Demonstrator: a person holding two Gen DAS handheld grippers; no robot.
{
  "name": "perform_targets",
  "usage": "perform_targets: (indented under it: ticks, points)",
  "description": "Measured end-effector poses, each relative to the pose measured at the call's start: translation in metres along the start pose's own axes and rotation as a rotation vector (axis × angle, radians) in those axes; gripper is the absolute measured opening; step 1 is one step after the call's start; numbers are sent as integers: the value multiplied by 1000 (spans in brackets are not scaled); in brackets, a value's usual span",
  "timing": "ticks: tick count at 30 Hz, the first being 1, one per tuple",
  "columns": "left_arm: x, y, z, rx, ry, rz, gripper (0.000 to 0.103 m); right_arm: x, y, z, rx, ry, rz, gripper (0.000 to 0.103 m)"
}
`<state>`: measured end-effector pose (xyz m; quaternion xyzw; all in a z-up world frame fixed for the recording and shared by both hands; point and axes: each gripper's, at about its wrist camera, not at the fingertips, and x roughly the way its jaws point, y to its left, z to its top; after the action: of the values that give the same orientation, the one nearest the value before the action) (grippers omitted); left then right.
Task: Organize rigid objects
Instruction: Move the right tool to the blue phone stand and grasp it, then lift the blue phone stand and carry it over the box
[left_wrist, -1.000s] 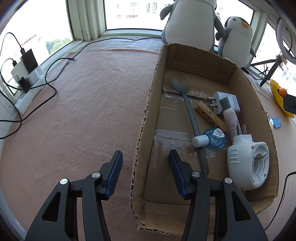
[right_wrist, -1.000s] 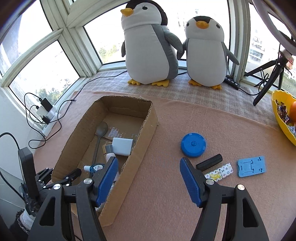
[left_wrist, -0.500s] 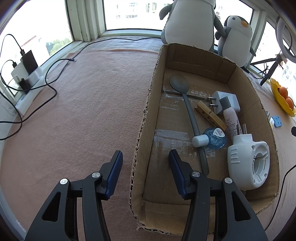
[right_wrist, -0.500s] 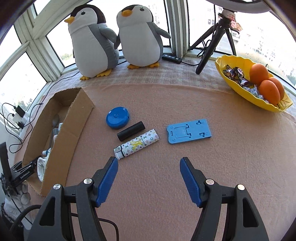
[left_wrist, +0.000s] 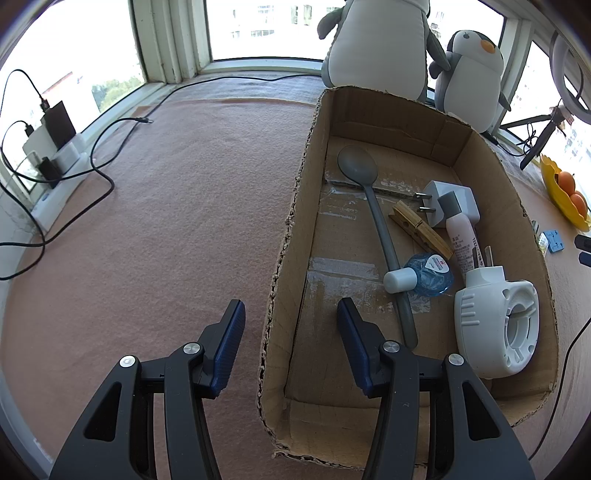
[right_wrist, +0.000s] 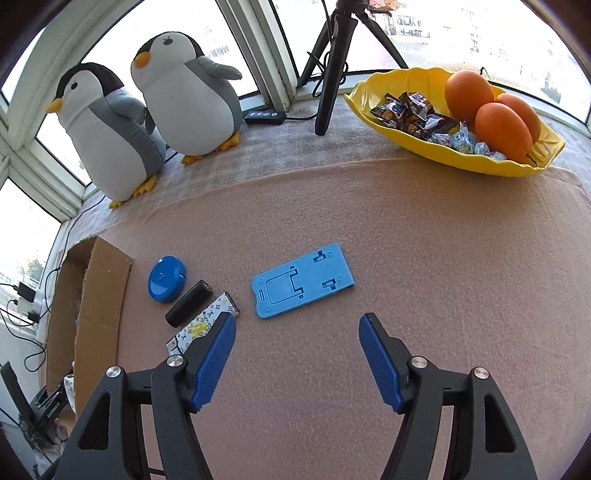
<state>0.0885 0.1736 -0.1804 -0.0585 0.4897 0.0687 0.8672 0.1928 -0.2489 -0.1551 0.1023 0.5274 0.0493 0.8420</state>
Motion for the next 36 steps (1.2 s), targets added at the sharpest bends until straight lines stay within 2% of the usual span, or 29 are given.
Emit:
perform_targets:
  ticks: [6,11,18,20,25,32,36]
  points:
    - [0,-1,0,-2,0,0,51,20,25,7,-238,38,-111,65]
    - [0,0,0,-4,1,0,52,33,29,12,-307,68,-112,65]
    - [0,0,-1,-6,2,0,51,49,32,15,-365,128,-141,66]
    - [0,1,-1,-6,2,0,52,50,34,16,-379,129,-149,71]
    - [0,1,-1,-6,2,0,52,56,35,20,-381,148,-152,73]
    - [0,1,-1,-5,2,0,51,64,31,27,-364,188,-129,80]
    - [0,1,-1,-6,2,0,51,66,26,30,-335,210,-105,80]
